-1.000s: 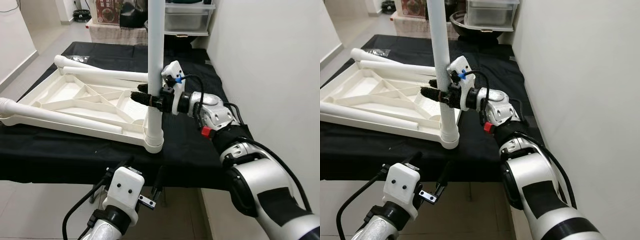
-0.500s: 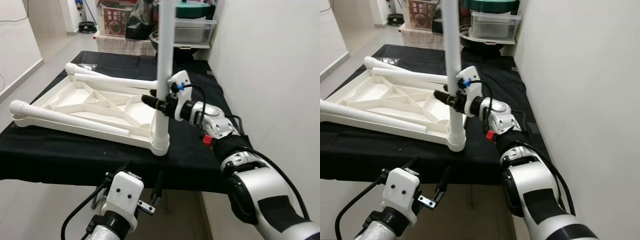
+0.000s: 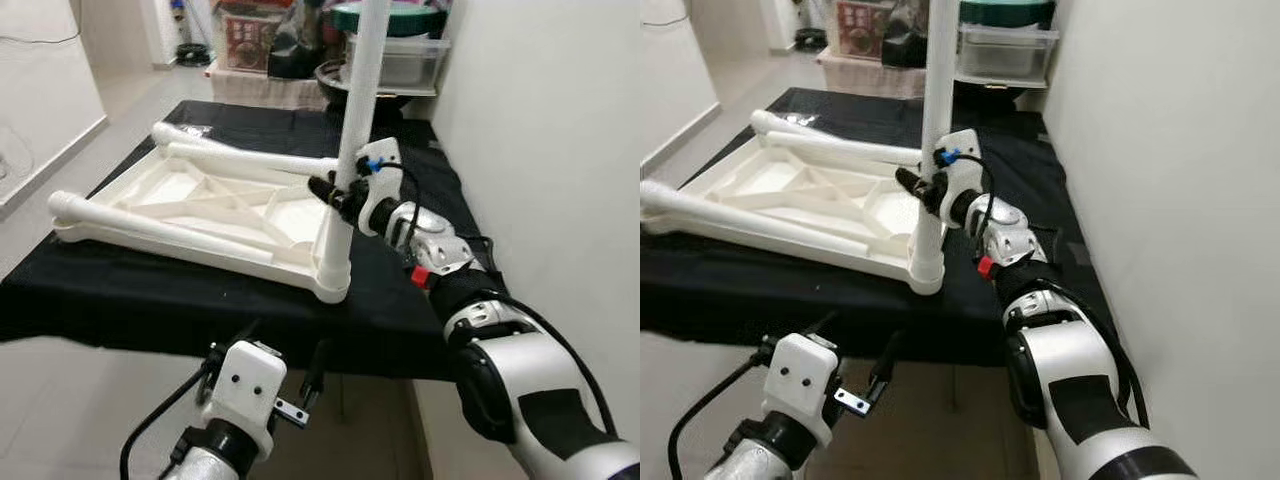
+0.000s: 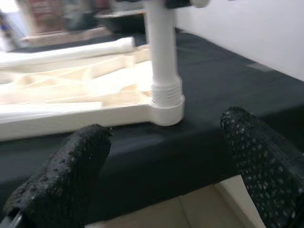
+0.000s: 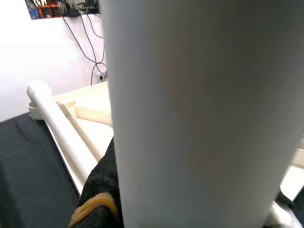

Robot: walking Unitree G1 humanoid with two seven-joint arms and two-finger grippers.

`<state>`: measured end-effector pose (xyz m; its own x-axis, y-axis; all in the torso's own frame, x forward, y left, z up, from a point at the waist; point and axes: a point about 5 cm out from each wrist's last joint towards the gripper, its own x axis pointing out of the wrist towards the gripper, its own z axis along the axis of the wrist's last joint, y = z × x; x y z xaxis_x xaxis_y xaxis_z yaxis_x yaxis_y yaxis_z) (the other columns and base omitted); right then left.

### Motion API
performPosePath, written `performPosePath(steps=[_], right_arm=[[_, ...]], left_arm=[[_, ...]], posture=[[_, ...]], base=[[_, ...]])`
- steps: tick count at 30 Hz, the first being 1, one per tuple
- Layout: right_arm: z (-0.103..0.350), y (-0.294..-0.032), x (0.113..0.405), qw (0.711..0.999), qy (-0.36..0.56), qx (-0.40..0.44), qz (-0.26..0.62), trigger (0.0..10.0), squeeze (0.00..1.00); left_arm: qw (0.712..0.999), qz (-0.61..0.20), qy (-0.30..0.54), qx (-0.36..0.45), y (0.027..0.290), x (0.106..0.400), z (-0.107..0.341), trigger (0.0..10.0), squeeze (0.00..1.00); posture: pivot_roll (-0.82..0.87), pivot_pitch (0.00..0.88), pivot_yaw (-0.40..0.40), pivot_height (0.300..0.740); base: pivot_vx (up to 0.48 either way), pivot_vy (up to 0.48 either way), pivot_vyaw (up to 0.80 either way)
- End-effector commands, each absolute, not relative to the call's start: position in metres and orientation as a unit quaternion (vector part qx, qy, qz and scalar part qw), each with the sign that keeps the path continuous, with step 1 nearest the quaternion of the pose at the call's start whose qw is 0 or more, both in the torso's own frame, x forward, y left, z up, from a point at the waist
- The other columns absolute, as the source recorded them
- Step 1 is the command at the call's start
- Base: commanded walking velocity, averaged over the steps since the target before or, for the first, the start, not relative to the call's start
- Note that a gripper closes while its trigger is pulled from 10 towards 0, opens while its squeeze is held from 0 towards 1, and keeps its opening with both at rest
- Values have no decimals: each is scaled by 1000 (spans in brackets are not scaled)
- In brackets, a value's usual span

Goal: Building children table

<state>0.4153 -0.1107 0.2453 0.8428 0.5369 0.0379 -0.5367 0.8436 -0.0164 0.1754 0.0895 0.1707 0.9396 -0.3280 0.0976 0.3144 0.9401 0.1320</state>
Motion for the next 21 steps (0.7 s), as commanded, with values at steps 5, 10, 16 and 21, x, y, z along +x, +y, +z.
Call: performPosePath(steps=[5,10,16,21], right_arm=[[228,-115,415,974,-3,-7,226,10000,0],[229,-119,416,982,-9,8,191,10000,0],[226,-117,416,985,-1,10,173,10000,0],[222,-125,418,994,8,-6,112,10000,0]], left_arm=[[983,-164,-52,63,91,176,169,10000,0],[983,-164,-53,63,90,175,169,10000,0],[983,-166,-53,64,91,176,169,10000,0],[983,-165,-53,64,91,176,169,10000,0]], posture=[[81,158,-79,740],[81,160,-77,740],[79,165,-74,740],[81,168,-76,740]], base=[[0,0,0],[0,0,0],[0,0,0],[0,0,0]])
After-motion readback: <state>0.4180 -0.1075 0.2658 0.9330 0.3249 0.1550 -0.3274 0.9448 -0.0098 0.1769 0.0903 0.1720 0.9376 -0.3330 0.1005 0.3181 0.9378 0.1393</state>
